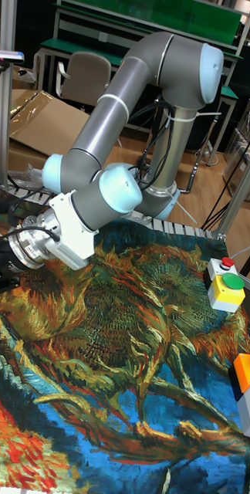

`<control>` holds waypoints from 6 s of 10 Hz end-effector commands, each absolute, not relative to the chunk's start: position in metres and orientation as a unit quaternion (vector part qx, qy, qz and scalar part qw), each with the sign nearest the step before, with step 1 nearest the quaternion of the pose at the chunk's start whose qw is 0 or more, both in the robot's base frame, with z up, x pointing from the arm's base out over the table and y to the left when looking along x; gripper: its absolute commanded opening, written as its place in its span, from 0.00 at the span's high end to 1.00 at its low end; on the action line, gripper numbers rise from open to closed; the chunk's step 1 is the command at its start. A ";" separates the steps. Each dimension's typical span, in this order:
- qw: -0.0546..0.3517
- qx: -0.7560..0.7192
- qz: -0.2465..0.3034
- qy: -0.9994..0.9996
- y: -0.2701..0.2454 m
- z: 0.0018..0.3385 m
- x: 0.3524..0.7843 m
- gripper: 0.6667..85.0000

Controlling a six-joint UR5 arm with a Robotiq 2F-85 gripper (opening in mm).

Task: Press the button horizontally

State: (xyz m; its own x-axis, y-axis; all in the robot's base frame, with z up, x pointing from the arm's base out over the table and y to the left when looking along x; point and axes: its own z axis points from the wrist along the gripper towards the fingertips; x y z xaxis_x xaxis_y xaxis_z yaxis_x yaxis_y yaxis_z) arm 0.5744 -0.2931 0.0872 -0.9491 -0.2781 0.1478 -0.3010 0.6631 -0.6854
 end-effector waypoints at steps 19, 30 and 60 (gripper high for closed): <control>-0.003 0.158 0.307 -0.938 -0.258 0.048 0.573 0.31; -0.016 0.176 0.348 -0.921 -0.273 0.052 0.563 0.29; 0.023 0.262 0.447 -0.855 -0.308 0.057 0.590 0.27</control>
State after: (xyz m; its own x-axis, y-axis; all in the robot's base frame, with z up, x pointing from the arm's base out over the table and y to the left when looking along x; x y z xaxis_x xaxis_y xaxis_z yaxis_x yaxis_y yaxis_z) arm 0.5855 -0.3000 0.0529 -0.8714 -0.4213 0.2513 -0.4550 0.5030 -0.7348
